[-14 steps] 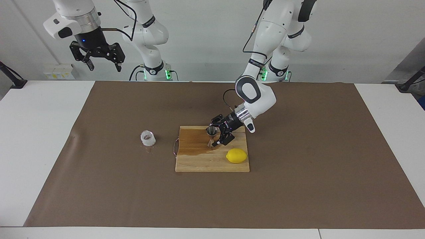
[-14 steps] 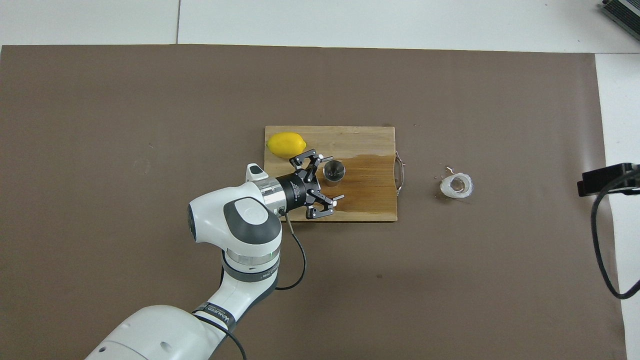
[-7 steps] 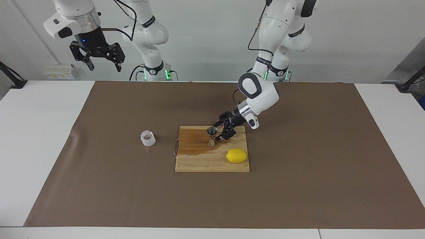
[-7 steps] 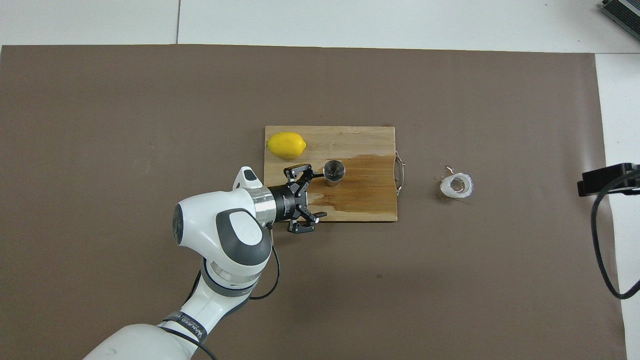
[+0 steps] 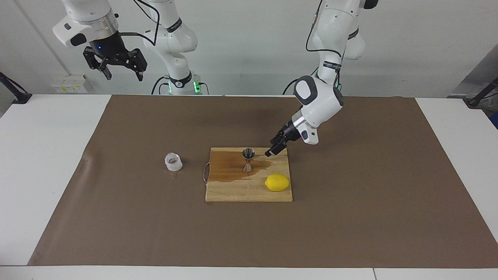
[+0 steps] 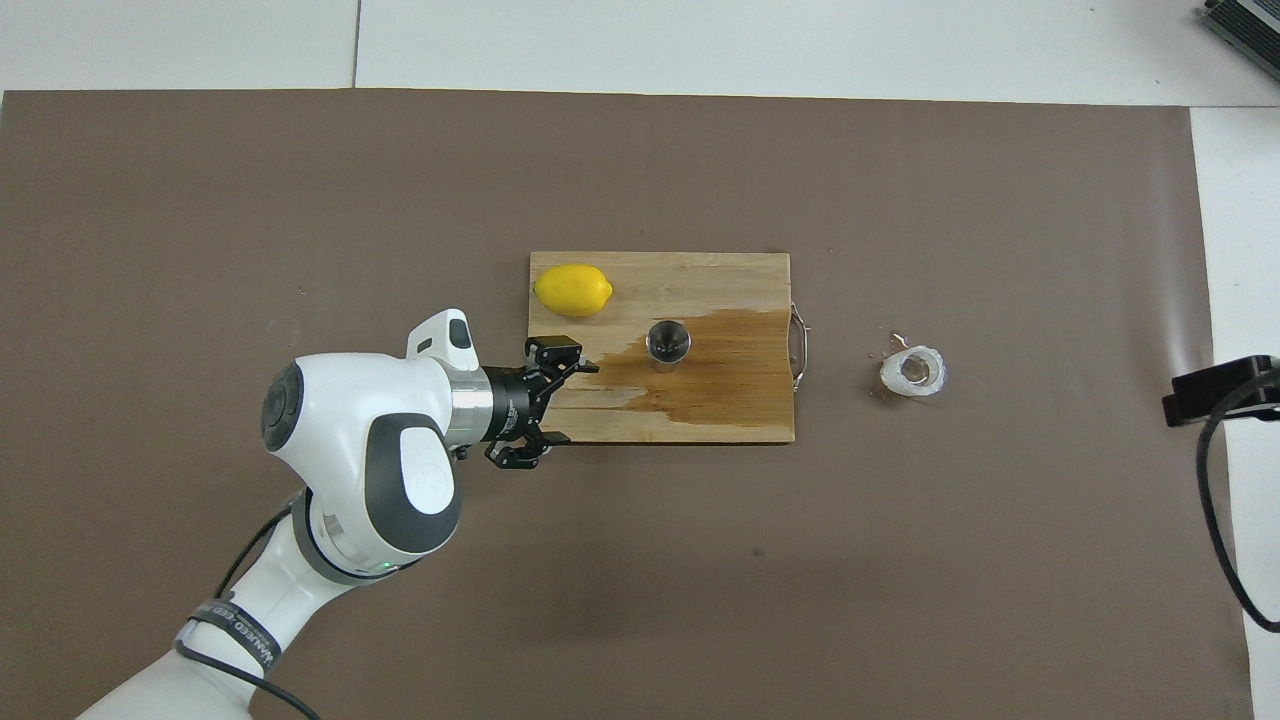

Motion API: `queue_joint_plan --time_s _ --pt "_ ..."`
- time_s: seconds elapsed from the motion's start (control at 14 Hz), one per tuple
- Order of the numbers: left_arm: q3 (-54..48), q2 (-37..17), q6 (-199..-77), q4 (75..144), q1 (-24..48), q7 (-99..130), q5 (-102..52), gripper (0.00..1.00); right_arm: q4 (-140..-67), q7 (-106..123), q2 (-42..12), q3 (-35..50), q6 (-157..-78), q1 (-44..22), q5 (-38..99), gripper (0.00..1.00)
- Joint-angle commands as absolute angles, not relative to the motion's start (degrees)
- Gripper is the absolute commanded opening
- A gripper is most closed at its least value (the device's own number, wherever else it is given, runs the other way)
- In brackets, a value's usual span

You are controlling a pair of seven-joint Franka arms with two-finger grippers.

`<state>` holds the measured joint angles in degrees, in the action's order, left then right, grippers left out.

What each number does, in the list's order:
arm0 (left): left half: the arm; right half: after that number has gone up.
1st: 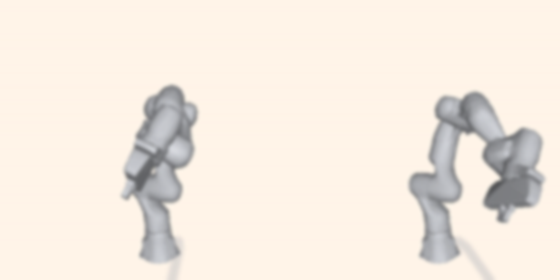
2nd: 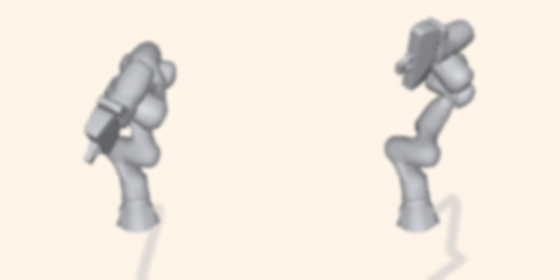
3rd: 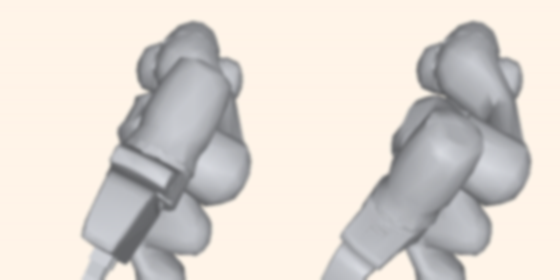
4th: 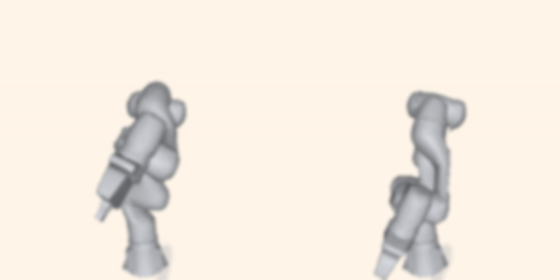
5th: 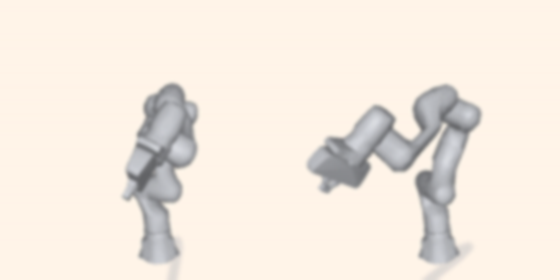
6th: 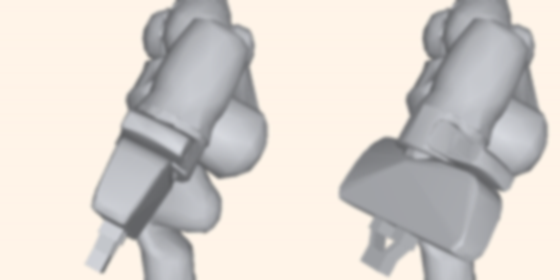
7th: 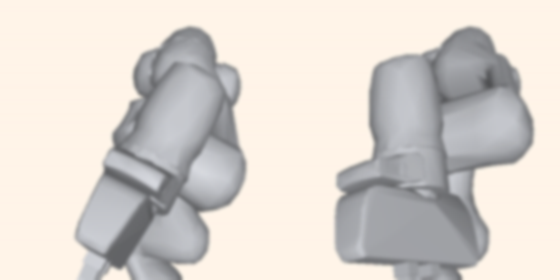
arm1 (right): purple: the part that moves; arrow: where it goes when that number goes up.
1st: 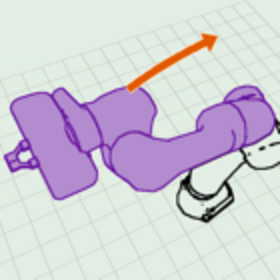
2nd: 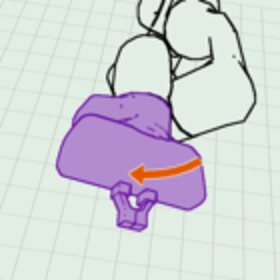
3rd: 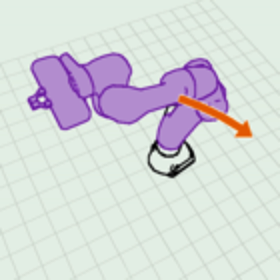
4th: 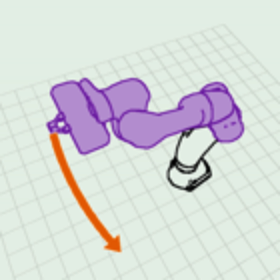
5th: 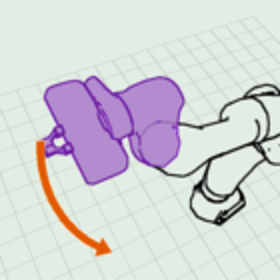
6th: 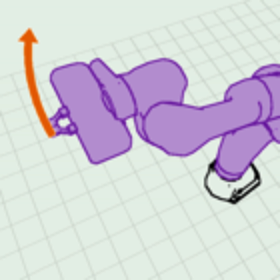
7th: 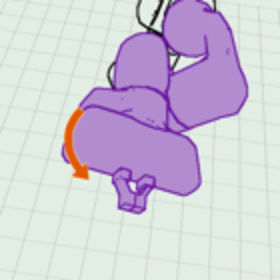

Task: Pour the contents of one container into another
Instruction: 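Set the metal cup upright on the board and open the left gripper, then withdraw the left gripper while the right gripper reaches the white cup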

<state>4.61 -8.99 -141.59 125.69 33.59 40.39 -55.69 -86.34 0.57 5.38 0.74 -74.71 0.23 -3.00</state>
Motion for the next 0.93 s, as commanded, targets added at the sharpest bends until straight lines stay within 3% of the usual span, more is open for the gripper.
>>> queue_joint_plan --time_s 0.0,0.36,0.57,0.86 --pt "4.5 -5.5 -134.9 125.3 29.0 40.0 -43.5 1.00 -87.1 6.3 7.1 0.7 -74.2 1.1 -3.4 1.00" --pt "4.4 -6.2 -116.1 113.0 23.6 39.2 -24.0 1.00 -95.6 27.0 7.8 0.6 -86.1 4.7 1.0 1.00" --pt "4.3 -6.5 -110.3 108.8 21.9 36.2 -16.8 1.00 -99.2 41.1 6.8 0.5 -92.4 6.1 3.7 1.00" --pt "4.4 -6.3 -101.0 103.5 20.8 23.9 -8.0 1.00 -109.5 62.6 7.7 0.5 -103.7 11.0 13.6 1.00"
